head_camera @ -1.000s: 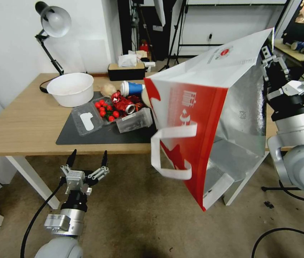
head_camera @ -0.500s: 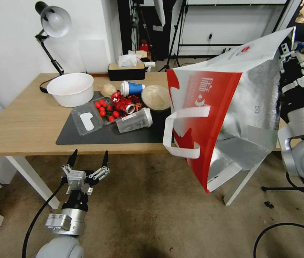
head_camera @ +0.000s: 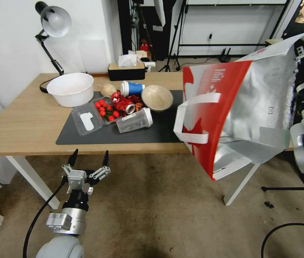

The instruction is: Pick up the food delivery bag from the floor and place it on the table.

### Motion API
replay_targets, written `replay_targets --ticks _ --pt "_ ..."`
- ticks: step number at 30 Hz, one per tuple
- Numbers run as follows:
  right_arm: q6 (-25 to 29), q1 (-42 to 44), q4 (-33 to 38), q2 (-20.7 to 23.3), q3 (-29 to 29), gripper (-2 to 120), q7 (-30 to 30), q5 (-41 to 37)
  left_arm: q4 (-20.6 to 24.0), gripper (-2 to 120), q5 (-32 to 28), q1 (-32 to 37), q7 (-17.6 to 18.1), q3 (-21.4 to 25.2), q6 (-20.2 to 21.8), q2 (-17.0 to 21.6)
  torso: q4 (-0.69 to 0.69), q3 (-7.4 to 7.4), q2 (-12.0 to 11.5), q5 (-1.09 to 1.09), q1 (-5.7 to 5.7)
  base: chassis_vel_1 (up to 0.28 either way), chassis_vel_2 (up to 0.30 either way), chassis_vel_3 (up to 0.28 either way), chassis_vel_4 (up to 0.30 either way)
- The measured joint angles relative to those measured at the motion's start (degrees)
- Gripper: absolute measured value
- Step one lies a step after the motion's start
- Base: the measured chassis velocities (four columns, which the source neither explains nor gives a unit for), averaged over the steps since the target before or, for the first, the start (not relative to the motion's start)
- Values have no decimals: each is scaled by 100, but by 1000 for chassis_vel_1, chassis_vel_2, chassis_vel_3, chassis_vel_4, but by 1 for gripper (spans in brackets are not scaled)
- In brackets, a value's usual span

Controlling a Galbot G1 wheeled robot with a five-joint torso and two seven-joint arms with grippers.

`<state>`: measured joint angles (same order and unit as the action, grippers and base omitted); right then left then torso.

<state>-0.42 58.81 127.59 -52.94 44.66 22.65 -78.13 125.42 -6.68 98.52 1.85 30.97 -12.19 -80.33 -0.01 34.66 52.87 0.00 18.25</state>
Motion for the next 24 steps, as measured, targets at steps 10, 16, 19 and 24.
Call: replay_targets --ticks 10,16,19,24 --pt "-34 2 -473 99 57 0 -156 141 -1 100 -2 -9 -4 -2 -6 15 0 0 0 0 0 0 0 0 0" --pt "-50 -95 -820 146 12 0 -283 240 -25 100 -2 -12 -7 -17 -8 15 1 0 0 0 0 0 0 0 0" --pt "-52 -119 -893 149 8 0 -304 253 -29 100 -2 -17 -7 -11 -9 19 1 0 0 0 0 0 0 0 0" --pt "-112 -171 -1044 168 -4 0 -443 286 -49 100 0 -30 -12 -14 -11 15 1 0 0 0 0 0 0 0 0"
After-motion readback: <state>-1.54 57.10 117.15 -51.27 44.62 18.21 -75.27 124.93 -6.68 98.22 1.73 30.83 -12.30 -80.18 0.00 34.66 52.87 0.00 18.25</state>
